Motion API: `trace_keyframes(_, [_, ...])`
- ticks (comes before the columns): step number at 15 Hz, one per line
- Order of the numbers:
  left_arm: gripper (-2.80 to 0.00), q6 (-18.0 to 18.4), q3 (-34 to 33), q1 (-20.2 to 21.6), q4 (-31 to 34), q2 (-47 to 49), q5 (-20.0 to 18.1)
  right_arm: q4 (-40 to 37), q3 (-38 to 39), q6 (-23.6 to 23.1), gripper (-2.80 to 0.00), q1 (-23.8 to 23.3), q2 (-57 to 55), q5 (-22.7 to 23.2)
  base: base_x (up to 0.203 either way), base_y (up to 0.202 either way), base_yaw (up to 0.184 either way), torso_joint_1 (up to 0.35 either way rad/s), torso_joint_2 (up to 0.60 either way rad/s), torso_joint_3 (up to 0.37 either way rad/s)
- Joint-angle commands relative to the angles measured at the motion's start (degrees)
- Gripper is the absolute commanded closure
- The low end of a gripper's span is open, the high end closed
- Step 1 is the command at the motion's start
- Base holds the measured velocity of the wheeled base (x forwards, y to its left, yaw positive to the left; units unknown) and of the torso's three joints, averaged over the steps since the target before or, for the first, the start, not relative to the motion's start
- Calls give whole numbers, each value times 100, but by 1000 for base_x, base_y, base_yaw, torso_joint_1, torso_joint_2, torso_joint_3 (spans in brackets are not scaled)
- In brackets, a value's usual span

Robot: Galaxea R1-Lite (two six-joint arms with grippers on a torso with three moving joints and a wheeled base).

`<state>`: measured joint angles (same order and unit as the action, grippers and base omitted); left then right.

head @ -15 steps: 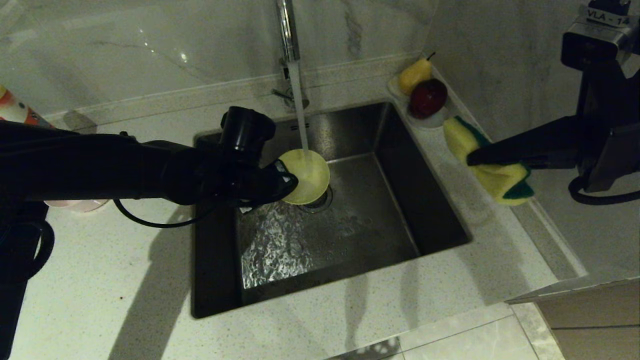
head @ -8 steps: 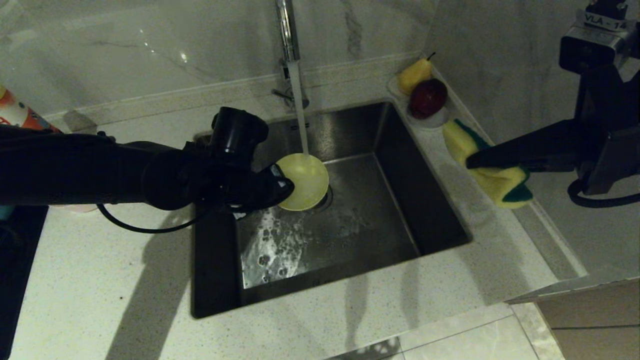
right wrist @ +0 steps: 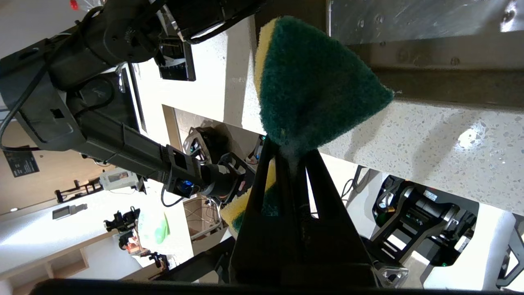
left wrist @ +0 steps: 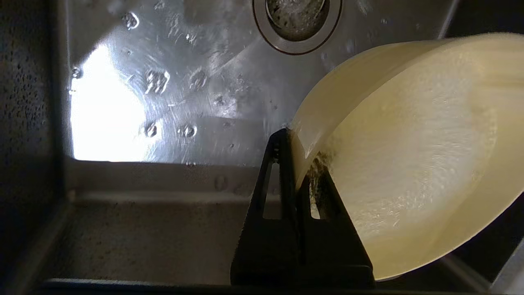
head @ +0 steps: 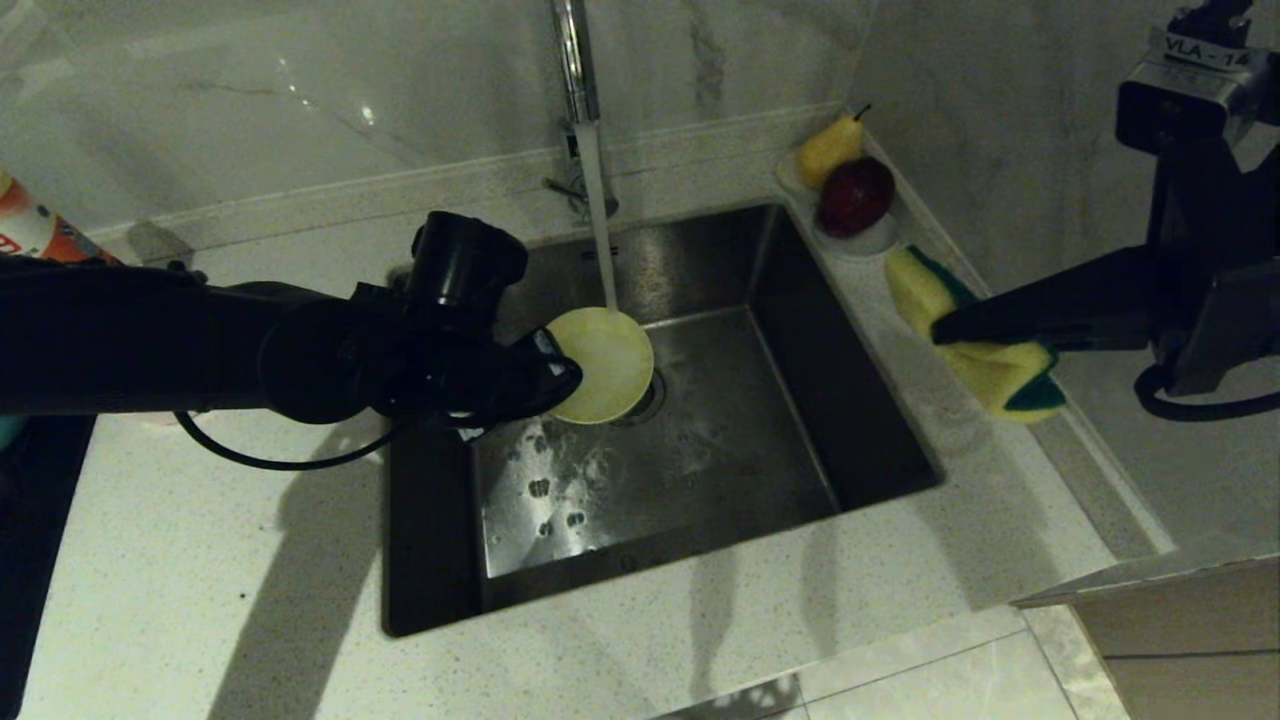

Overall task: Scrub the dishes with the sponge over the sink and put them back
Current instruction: Rinse the bowl

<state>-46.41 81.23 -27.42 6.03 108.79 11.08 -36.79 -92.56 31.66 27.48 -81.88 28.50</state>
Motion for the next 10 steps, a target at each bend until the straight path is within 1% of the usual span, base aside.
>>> trace_keyframes(1, [0, -26, -28, -1, -6, -24, 8, -21, 18, 16, 0, -6, 6, 16, 0, 0, 0, 0, 0, 0])
trace_keyframes(4, [0, -7, -28, -1, -58, 11, 61, -21, 113, 7, 0, -25, 31, 14, 0, 0, 0, 0, 0, 0])
trace_keyframes(7, [0, 9, -30, -1, -88, -9, 84, -7, 378, 2, 0, -32, 142, 16, 0, 0, 0, 0, 0, 0])
trace_keyframes(8, [0, 10, -55, 16, -99, -44, 230, 39, 464, 3, 0, -36, 161, 16, 0, 0, 0, 0, 0, 0])
trace_keyframes(9, [0, 35, -82, 21, -134, -81, 610, 120, 567, 6, 0, -52, 198, 16, 0, 0, 0, 0, 0, 0])
trace_keyframes(10, [0, 101, -105, 39, -395, -107, 1048, 247, 685, 7, 0, -88, 228, 16, 0, 0, 0, 0, 0, 0])
